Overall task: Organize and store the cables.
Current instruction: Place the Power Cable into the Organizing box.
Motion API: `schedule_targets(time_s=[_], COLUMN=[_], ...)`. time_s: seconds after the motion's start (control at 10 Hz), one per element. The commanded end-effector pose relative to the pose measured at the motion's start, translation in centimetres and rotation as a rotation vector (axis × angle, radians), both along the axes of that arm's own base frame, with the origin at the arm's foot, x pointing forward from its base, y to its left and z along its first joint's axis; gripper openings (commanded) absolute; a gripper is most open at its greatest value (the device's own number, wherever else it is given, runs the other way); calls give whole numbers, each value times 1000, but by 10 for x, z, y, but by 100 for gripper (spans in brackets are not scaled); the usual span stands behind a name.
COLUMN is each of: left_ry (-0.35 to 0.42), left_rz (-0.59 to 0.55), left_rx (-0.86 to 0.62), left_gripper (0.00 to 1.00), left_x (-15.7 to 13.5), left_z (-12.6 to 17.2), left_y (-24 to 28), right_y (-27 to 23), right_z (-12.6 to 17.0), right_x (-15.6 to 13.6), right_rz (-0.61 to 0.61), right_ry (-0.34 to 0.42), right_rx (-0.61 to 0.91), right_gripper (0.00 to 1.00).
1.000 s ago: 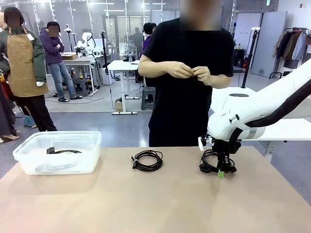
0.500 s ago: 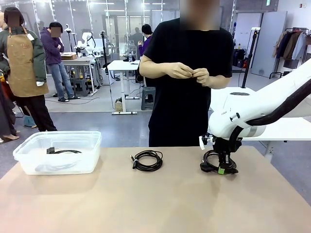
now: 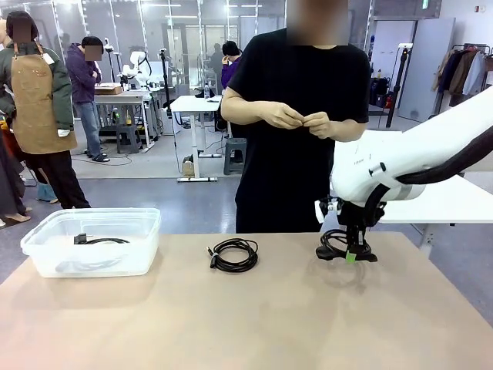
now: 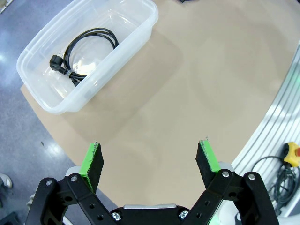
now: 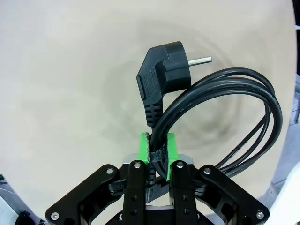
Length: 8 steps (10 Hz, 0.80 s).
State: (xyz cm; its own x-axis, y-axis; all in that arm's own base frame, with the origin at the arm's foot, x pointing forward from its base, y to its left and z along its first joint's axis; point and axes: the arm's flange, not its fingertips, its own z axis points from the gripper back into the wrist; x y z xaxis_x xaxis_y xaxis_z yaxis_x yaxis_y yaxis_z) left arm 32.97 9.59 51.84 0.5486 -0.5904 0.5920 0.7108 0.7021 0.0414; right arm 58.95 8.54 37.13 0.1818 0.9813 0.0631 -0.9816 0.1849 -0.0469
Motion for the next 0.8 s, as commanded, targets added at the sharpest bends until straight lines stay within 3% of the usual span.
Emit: schedule_targets(time_s=[0.0,0.3,0.7], left_ry=[5,5,5], left_rz=[7,7,7], left_rx=[-12,-12,-12], left_gripper=[100,100,100], left_x=[1,1,1], left_z=[1,1,1], left_y=[-2,-2,-2], right_y=[17,71,118], right_z=[29,52,42], right_x=[-32,-84,-140], right_rz=[-54,-60,-57], right_ry=[4,-5,-44], right_rx=[28,51,75], right_gripper=[7,7,7])
